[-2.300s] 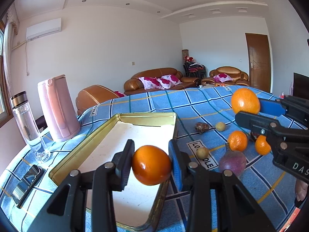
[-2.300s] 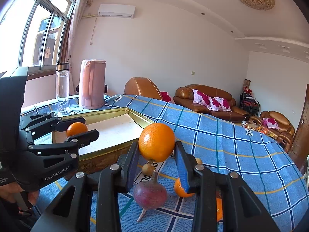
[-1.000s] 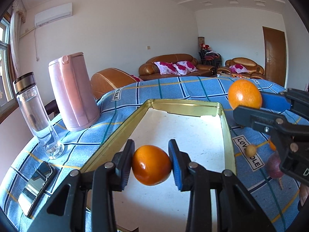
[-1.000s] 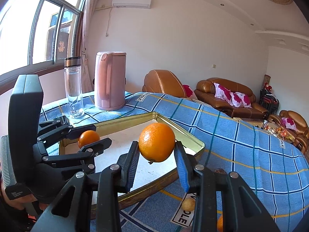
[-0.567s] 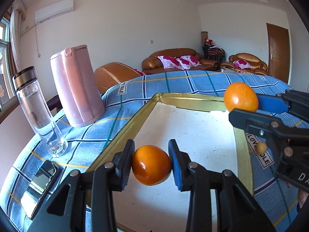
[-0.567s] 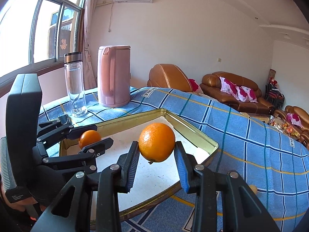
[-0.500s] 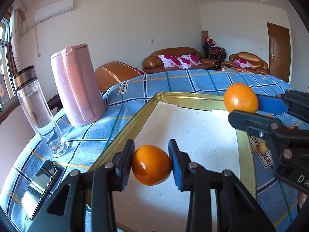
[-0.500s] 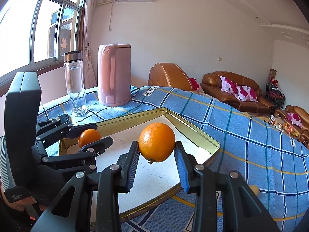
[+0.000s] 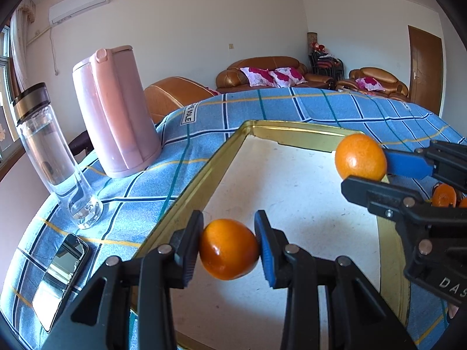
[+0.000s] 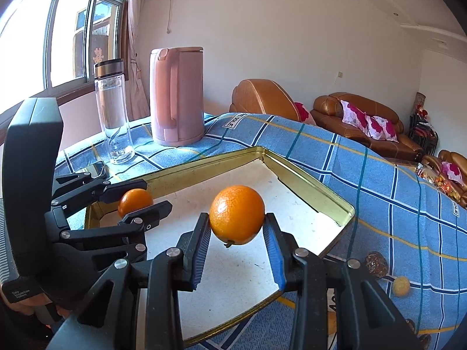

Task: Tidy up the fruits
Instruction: 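Lower both held oranges over the inside of the tin tray, then open both tools to drop the oranges into the tray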

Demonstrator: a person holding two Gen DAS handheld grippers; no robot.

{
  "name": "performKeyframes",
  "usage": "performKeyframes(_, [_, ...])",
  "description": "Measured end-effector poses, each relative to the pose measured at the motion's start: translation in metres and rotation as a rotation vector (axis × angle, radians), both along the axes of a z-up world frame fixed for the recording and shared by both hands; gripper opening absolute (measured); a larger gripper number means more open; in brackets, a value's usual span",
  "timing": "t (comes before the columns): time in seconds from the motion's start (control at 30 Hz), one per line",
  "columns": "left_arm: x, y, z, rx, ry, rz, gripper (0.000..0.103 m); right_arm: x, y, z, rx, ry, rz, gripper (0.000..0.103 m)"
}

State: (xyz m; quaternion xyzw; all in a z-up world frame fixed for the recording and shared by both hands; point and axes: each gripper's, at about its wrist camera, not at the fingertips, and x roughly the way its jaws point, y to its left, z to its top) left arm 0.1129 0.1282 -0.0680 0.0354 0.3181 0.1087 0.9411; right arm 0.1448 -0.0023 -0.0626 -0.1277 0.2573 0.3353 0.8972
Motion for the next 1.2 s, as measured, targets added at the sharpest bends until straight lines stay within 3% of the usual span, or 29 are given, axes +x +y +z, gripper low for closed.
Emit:
performKeyframes(0.53, [0.013, 0.009, -0.009, -0.025, 0.092, -0.021, 0.038, 0.012, 0.015, -0.019, -0.071, 0.091, -0.005, 0.039])
performKeyframes(1.03, [0.012, 0.005, -0.012, -0.010, 0.099, -0.024, 0.039, 0.011, 0.020, -0.030, -0.075, 0.133, -0.002, 0.040])
performKeyframes(1.17, [0.007, 0.004, -0.010, -0.010, 0.083, -0.026, 0.041, 0.009, 0.015, -0.027, -0.057, 0.116, -0.019, 0.050])
performKeyframes(1.2, [0.005, 0.005, -0.009, -0.017, 0.078, -0.025, 0.046, 0.008, 0.013, -0.026, -0.050, 0.113, -0.024, 0.053])
